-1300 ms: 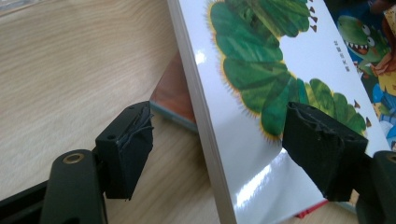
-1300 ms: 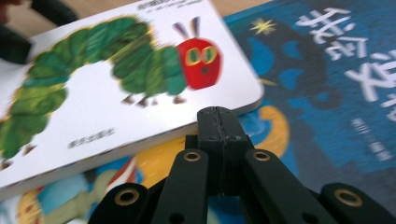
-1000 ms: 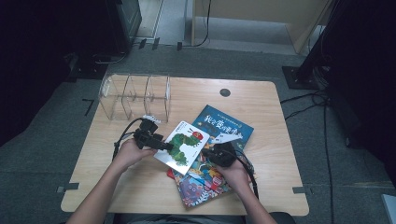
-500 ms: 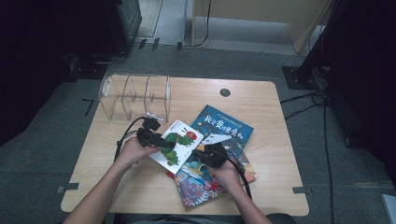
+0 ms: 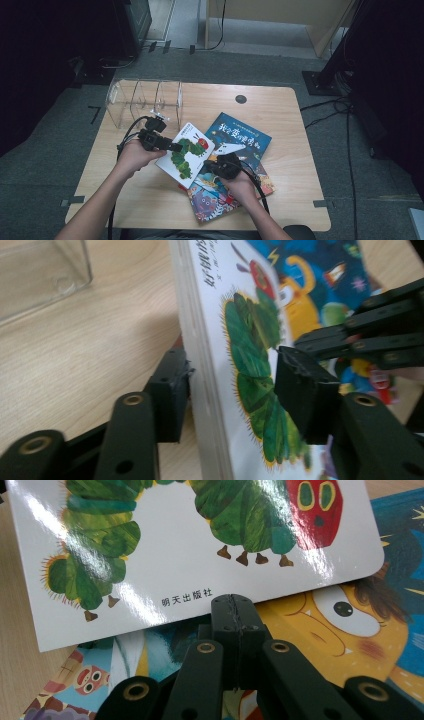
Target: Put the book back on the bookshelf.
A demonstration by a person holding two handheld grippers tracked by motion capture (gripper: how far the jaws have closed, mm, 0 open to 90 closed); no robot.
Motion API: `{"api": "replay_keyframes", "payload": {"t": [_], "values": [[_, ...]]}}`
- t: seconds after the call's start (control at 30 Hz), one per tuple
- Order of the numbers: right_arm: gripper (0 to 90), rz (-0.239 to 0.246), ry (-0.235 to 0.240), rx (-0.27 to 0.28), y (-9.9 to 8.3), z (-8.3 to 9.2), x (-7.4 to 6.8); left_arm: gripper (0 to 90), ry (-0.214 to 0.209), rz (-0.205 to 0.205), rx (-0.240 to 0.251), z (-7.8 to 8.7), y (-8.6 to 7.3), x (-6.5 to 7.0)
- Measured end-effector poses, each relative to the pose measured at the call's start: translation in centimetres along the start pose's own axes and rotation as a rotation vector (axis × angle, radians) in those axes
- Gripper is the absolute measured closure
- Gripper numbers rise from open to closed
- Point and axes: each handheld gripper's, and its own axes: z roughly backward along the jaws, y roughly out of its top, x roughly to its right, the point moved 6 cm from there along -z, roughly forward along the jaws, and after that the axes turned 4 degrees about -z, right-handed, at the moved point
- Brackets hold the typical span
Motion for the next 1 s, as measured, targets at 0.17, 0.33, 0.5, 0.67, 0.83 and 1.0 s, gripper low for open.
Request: {"api": "replay_keyframes", "payload": {"t": [0.17, 0.33, 0.5, 0.67, 0.83, 1.0], "values": [[88.2, 0.008, 0.002, 0.012, 0.2, -0.2, 0.0, 61.3, -0.060, -0.028, -0.068, 0.1, 1.1, 2.4], [87.3, 0.019, 0.000, 0.009, 0.3, -0.3, 0.0, 68.3, -0.034, -0.024, -0.097, -0.2, 1.8, 3.0], [85.0, 0.030, 0.001, 0.011, 0.5, -0.4, -0.1, 73.9, -0.048, -0.011, -0.117, -0.3, 2.5, 3.2], [72.3, 0.083, -0.002, 0.000, 0.6, -0.4, -0.1, 76.9, -0.008, -0.042, -0.153, 0.6, 2.9, 3.5], [66.9, 0.107, -0.044, -0.008, 0.5, 0.2, 0.8, 77.0, 0.031, -0.033, -0.133, 2.1, 2.5, 2.6], [60.2, 0.106, -0.069, 0.017, 0.6, 0.3, 1.9, 77.0, 0.078, 0.004, -0.116, 3.6, 1.5, 1.1]]}}
